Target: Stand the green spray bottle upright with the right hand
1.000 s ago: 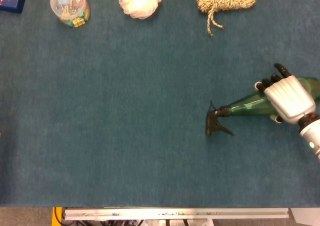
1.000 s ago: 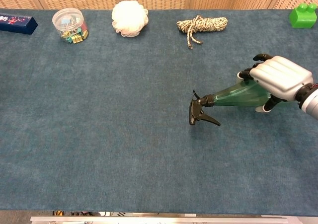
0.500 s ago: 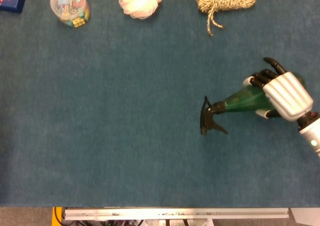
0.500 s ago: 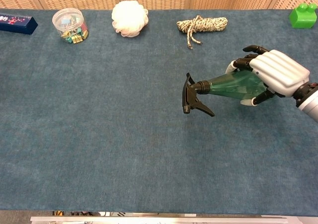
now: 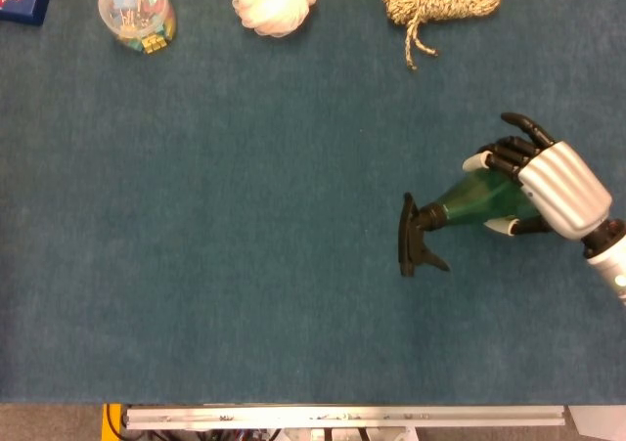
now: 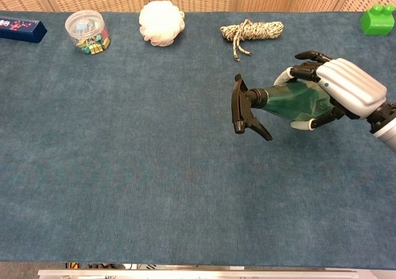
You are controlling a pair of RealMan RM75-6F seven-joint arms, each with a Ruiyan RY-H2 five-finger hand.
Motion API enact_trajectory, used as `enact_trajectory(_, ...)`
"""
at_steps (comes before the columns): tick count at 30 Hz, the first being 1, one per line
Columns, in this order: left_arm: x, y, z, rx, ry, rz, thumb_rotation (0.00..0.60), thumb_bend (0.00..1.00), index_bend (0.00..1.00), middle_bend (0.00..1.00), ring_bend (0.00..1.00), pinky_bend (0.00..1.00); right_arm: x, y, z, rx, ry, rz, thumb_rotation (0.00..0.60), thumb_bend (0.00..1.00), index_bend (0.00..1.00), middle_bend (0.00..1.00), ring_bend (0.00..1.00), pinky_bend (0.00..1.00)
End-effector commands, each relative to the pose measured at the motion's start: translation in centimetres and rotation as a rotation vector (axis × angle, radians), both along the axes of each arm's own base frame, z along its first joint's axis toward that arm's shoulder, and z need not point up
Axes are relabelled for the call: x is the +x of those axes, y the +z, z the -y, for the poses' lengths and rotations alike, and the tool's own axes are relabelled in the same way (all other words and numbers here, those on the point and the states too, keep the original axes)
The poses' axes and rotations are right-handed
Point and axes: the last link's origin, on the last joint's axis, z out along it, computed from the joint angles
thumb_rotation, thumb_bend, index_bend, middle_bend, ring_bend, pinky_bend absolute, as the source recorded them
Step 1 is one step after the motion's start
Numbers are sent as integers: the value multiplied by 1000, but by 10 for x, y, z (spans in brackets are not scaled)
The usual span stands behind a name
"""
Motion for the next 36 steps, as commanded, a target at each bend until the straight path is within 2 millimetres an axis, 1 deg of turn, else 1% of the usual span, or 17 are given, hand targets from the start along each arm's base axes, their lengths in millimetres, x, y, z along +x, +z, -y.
enact_trajectory(1,-1,0,-1,0,4,-3,600,0,266,79,6,0,3,-2,0,4,10,69,600,137,403,503,380,135)
enact_trajectory(6,-3,1,-1,4,18,-7,600,0,266,79,6,0,3,-7,1,13,8,165,600,134,403,505,381,136)
enact_trajectory(22,-9,2,-1,2,46,-14,600,0,266,79,6,0,4,-33,2,-2,-9,518,600,131,403,505,381,136)
enact_trajectory(28,-10,2,0,1,47,-15,600,0,266,79,6,0,0,-39,1,-2,-50,633,600,132,403,506,381,154)
enact_trajectory(36,-10,2,-1,1,49,-14,600,0,266,79,6,0,-6,-46,0,24,-106,739,600,132,403,506,381,168)
